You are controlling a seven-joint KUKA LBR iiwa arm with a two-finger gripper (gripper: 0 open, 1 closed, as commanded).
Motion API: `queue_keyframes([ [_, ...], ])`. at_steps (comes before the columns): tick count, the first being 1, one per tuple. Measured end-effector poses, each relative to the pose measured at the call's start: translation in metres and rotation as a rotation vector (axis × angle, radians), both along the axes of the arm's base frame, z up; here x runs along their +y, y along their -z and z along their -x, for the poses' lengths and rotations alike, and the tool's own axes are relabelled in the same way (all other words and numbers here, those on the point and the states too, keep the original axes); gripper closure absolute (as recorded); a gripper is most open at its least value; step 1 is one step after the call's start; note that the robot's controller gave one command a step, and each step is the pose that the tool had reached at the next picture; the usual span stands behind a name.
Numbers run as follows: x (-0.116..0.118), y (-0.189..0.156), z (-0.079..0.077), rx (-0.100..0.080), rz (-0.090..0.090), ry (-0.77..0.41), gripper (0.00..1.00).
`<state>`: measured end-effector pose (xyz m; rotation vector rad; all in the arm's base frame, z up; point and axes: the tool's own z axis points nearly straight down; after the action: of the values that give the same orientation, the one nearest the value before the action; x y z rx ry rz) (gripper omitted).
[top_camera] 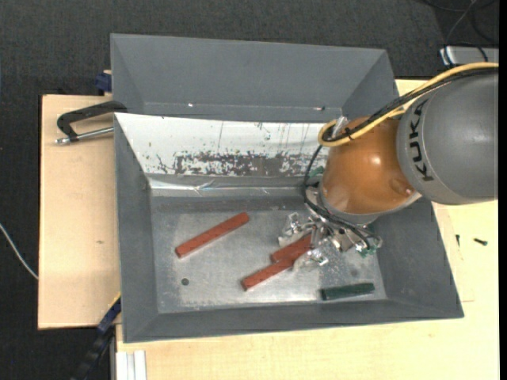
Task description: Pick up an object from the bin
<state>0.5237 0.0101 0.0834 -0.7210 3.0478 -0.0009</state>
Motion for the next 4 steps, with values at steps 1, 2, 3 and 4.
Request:
queue_keyframes([
  [1,0.0,0.0,0.0,0.0,0.0,0.0,1.0],
  [2,0.0,-0.003,0.001,0.003,0.0,0.0,1.0],
  [3,0.0,-0.019,0.003,0.011,0.0,0.0,1.0],
  [4,0.001,-0.037,0.002,0.006,0.0,0.0,1.0],
])
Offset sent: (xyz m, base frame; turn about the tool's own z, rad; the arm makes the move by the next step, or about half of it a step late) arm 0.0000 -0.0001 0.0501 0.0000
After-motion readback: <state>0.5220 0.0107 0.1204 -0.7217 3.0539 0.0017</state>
